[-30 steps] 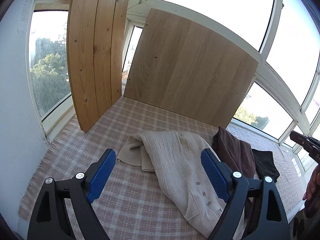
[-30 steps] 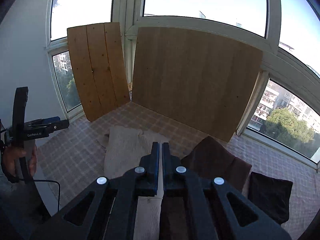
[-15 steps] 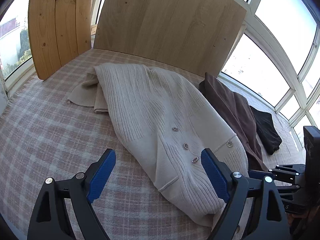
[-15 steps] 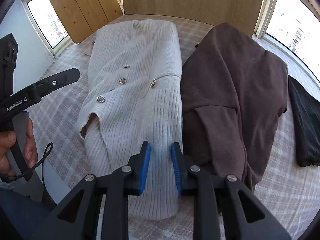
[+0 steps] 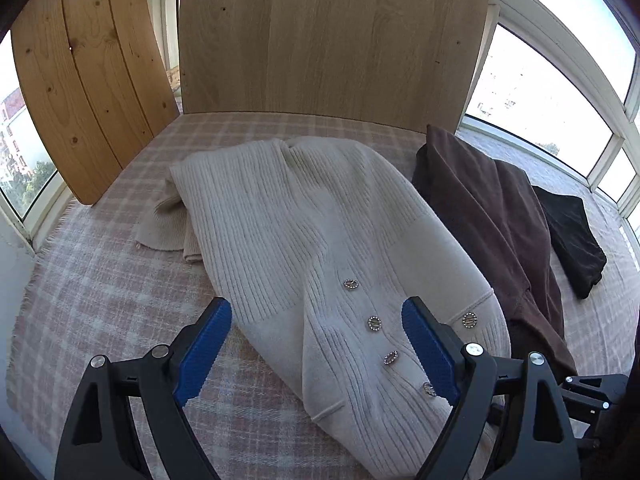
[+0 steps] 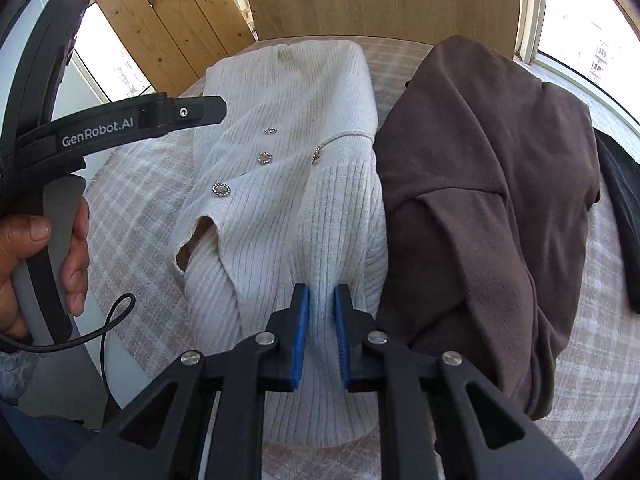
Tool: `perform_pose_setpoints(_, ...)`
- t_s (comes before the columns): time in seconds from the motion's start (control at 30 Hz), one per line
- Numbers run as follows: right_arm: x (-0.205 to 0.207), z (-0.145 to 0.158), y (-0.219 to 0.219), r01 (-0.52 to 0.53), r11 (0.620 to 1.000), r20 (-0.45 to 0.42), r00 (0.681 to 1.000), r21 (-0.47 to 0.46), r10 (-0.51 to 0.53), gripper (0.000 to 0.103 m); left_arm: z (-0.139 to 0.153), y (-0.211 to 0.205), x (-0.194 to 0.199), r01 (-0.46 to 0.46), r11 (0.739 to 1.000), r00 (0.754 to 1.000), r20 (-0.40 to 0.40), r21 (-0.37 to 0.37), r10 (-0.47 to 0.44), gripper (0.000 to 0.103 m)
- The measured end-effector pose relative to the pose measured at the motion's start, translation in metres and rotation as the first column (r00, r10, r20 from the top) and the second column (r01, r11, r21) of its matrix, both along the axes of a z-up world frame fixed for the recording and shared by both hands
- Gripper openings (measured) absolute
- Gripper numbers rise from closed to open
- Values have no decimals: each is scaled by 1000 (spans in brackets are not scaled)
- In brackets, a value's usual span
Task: Fold clothes
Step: 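Grasp the cardigan hem with the right tool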
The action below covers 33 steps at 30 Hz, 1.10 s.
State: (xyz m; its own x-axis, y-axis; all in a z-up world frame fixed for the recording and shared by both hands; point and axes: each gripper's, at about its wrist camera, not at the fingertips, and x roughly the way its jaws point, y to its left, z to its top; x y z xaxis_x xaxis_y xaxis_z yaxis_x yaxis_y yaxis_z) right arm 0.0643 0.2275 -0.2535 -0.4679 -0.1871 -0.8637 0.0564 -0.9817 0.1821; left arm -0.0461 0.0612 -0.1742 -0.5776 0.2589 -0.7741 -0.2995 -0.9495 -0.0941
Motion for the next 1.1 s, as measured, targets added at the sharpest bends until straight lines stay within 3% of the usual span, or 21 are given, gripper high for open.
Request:
perform_pose_setpoints(0.2, 3, 2, 6, 19, 999, -3, 1000, -40, -19, 11, 65, -10, 12, -14, 1000, 992, -129, -27, 11, 87)
perform_pose_setpoints(0.37, 0, 1, 2, 10, 1000, 6, 1000, -24, -9, 11, 81, -22, 8, -30, 1000, 990, -137, -8, 28, 87)
perform_pose_setpoints(1.1, -10, -7, -4, 17, 1000, 24, 1000, -10, -17, 11, 69, -27, -2, -32, 999, 994, -104, -15, 30, 87)
